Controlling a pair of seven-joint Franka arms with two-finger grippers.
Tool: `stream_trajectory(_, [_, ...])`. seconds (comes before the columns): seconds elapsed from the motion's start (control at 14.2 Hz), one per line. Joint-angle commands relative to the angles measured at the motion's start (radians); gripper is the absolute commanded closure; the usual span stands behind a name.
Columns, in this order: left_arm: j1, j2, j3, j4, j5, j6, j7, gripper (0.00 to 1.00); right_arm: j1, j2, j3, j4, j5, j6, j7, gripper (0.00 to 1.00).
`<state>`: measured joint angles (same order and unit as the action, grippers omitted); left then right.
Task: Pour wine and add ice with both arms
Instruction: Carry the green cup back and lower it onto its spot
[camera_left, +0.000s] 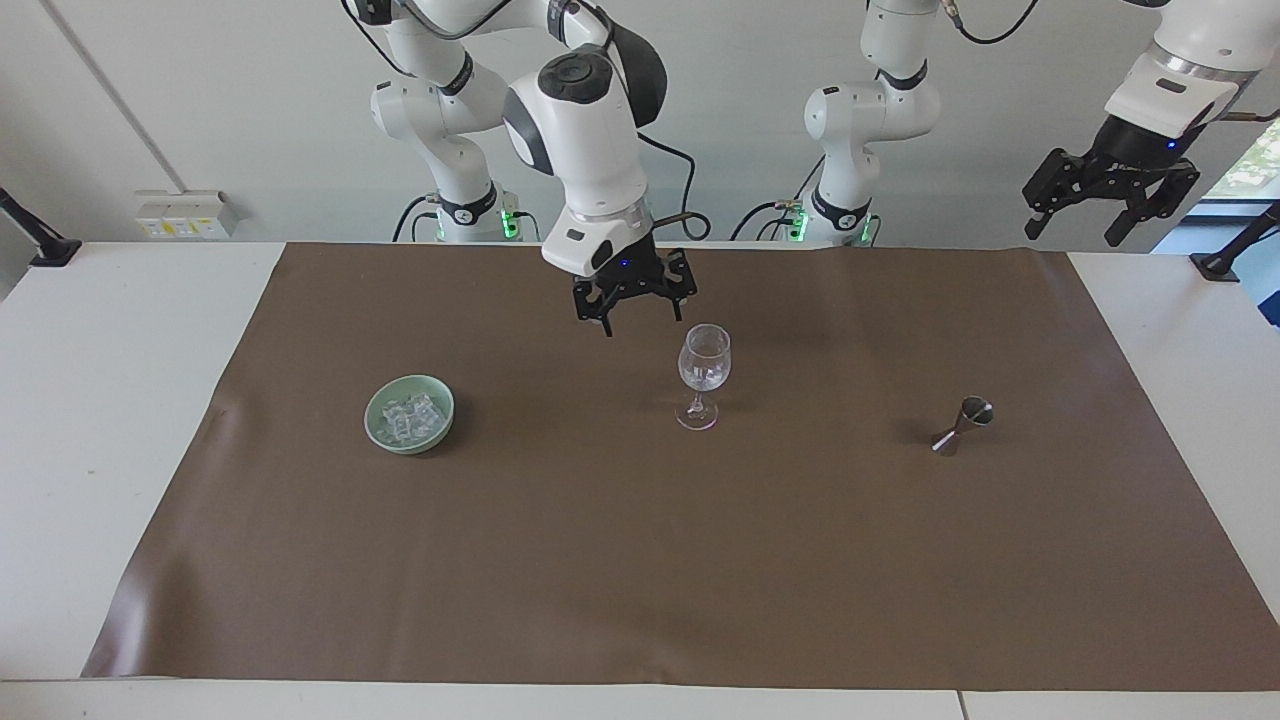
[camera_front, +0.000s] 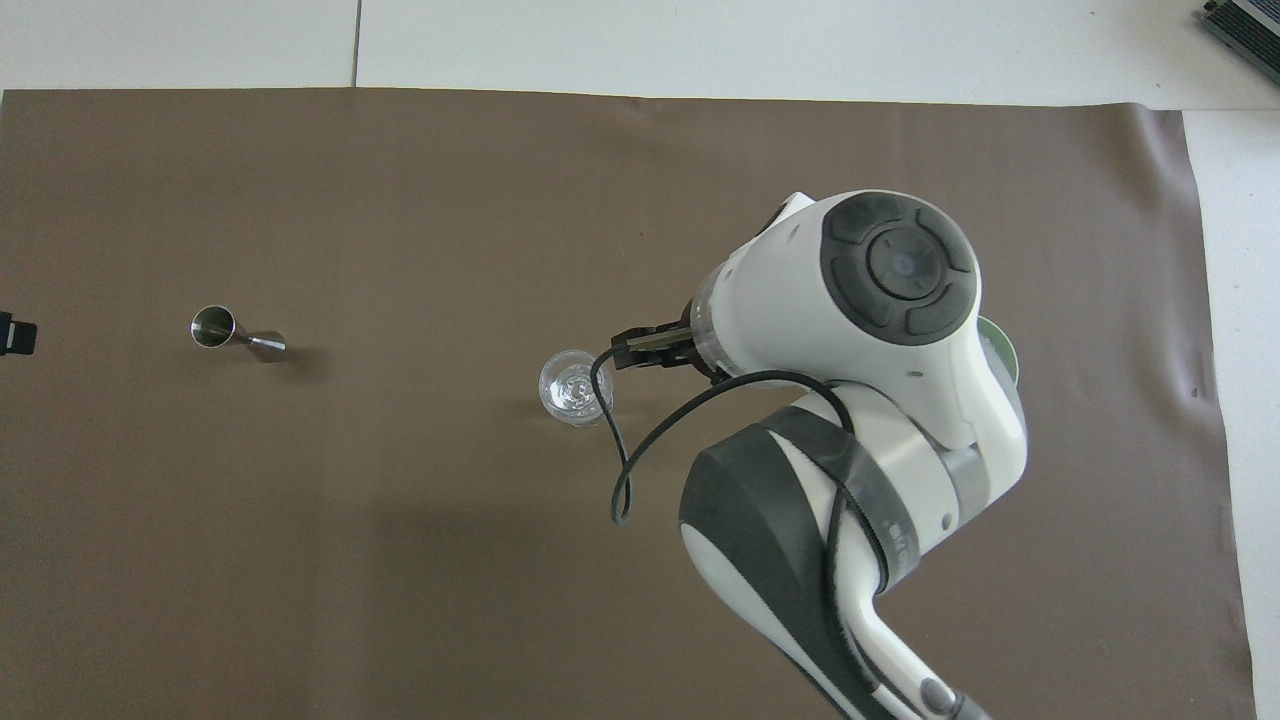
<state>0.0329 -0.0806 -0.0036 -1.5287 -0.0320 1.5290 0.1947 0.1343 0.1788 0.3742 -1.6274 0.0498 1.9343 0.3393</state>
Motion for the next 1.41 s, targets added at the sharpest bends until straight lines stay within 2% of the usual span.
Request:
stream_trajectory(0.0, [-0.013, 0.077, -0.015, 0.126, 0.006, -0.067, 0.009, 0.0, -0.129, -0.068, 0.008, -0.005, -0.007, -0.098, -0.161, 0.0])
stream_trajectory(0.28, [-0.011, 0.094, -0.039, 0.153, 0.006, -0.085, 0.011, 0.0, -0.284, -0.131, 0.003, -0.003, -0.043, -0.195, -0.308, 0.0])
stream_trajectory(0.57, [-0.011, 0.102, -0.05, 0.17, 0.004, -0.089, 0.009, 0.0, -0.366, -0.173, 0.005, -0.003, -0.091, -0.27, -0.353, 0.0])
stream_trajectory(0.78, [-0.01, 0.087, -0.047, 0.147, 0.004, -0.082, 0.0, 0.0, -0.369, -0.199, -0.012, -0.015, -0.09, -0.365, -0.335, 0.0])
stream_trajectory(0.92, [0.001, 0.068, -0.047, 0.121, 0.004, -0.082, -0.003, 0.0, -0.38, -0.2, -0.011, -0.02, -0.087, -0.373, -0.316, 0.0])
stream_trajectory(1.34, [0.005, 0.064, -0.038, 0.123, 0.006, -0.085, -0.001, 0.0, -0.401, -0.197, -0.023, -0.017, -0.071, -0.362, -0.322, 0.0])
